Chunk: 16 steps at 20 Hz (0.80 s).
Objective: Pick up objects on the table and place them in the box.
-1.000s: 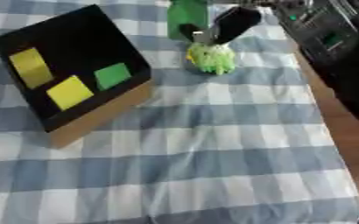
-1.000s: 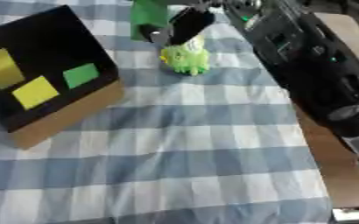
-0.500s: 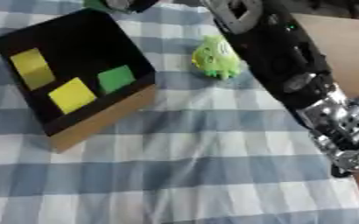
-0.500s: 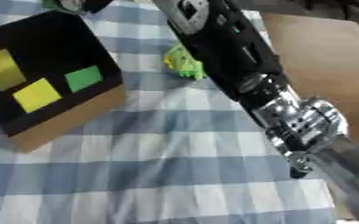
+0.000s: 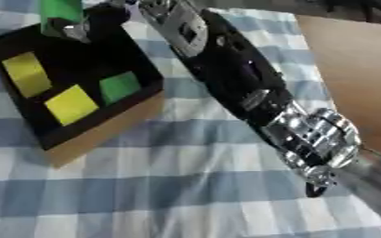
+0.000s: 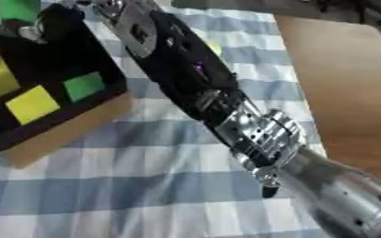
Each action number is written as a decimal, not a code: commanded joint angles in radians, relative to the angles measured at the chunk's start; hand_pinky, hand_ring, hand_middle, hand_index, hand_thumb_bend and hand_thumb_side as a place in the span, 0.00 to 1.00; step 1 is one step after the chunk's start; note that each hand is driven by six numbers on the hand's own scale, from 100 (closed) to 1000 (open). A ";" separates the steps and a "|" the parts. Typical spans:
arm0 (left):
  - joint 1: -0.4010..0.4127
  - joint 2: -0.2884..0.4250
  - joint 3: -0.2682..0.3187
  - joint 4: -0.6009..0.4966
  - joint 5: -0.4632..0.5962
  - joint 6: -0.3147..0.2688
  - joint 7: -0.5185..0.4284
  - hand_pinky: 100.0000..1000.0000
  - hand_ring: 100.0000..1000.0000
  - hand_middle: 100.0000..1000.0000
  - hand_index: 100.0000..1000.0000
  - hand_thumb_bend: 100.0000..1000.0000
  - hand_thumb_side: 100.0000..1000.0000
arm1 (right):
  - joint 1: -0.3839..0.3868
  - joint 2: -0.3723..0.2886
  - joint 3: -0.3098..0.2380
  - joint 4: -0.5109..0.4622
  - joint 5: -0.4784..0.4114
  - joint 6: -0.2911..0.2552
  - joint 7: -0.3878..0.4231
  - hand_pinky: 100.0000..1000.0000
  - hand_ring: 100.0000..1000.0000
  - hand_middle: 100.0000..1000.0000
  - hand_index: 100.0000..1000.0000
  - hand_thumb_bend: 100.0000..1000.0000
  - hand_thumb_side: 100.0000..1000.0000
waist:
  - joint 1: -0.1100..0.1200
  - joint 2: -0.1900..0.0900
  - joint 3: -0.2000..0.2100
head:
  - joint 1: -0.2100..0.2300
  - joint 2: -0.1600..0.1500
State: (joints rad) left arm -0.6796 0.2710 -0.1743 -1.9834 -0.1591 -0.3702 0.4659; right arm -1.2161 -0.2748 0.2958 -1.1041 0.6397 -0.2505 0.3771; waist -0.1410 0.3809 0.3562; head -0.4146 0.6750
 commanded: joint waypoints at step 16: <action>0.026 0.028 0.015 -0.017 -0.002 0.023 0.001 0.73 0.88 0.74 0.79 0.53 0.55 | -0.002 -0.098 -0.024 -0.056 0.125 -0.148 -0.024 0.95 0.97 0.81 0.96 0.00 0.12 | 0.007 -0.021 -0.053 | 0.065 0.002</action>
State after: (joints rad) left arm -0.6453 0.2736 -0.1707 -1.9834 -0.1597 -0.3537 0.4648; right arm -1.2019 -0.3294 0.2730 -1.1221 0.7817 -0.3937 0.3611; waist -0.1410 0.3809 0.3010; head -0.3612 0.6764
